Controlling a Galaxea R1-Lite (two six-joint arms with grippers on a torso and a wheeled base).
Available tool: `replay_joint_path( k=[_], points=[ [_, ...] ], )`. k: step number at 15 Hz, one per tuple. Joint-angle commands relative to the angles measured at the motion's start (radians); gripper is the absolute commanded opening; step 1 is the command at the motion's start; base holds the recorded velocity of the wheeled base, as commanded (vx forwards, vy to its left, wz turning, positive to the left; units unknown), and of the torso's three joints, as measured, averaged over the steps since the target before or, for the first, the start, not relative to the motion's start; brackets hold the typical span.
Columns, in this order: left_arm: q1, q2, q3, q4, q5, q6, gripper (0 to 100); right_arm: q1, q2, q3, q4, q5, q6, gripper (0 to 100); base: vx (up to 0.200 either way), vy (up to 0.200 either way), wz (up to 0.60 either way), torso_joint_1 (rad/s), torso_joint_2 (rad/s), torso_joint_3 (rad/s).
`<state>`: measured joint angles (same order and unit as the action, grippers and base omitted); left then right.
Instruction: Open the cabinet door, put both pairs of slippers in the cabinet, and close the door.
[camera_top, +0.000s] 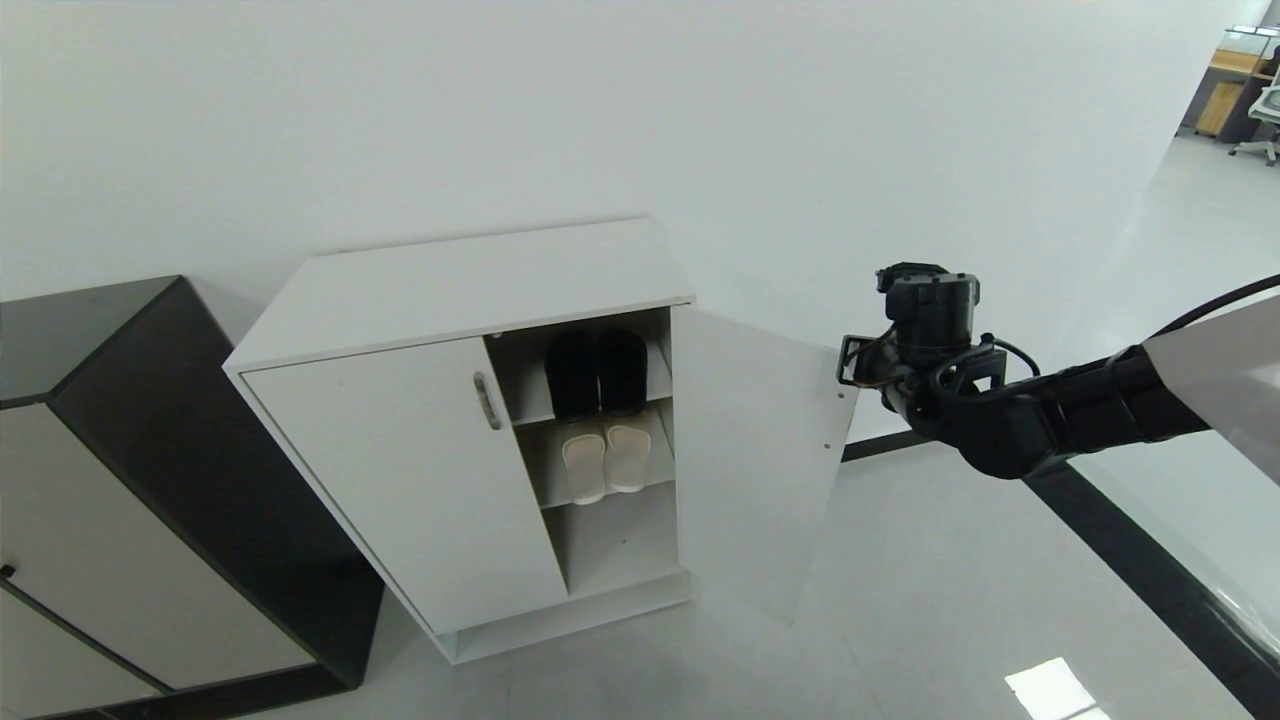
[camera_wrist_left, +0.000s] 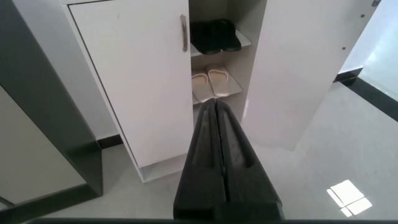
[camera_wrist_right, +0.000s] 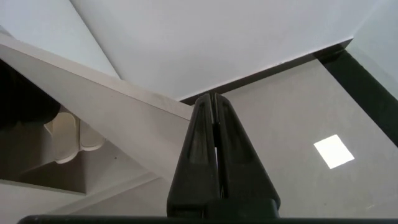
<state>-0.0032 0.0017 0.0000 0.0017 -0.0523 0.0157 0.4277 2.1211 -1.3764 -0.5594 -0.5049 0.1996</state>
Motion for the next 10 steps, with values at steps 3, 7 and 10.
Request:
replay_joint_path(
  k=[3, 7, 10],
  points=[
    [0.000, 0.000, 0.000, 0.000, 0.000, 0.000, 0, 0.002, 0.011, 0.002, 0.001, 0.000, 0.000, 0, 0.000, 0.000, 0.00, 0.000, 0.00, 0.000],
    [0.000, 0.000, 0.000, 0.000, 0.000, 0.000, 0, 0.010, 0.011, 0.010, 0.003, 0.000, 0.000, 0, 0.000, 0.000, 0.00, 0.000, 0.00, 0.000],
    [0.000, 0.000, 0.000, 0.000, 0.000, 0.000, 0, 0.022, 0.005, 0.025, 0.009, -0.001, -0.002, 0, 0.000, 0.000, 0.00, 0.000, 0.00, 0.000]
  ],
)
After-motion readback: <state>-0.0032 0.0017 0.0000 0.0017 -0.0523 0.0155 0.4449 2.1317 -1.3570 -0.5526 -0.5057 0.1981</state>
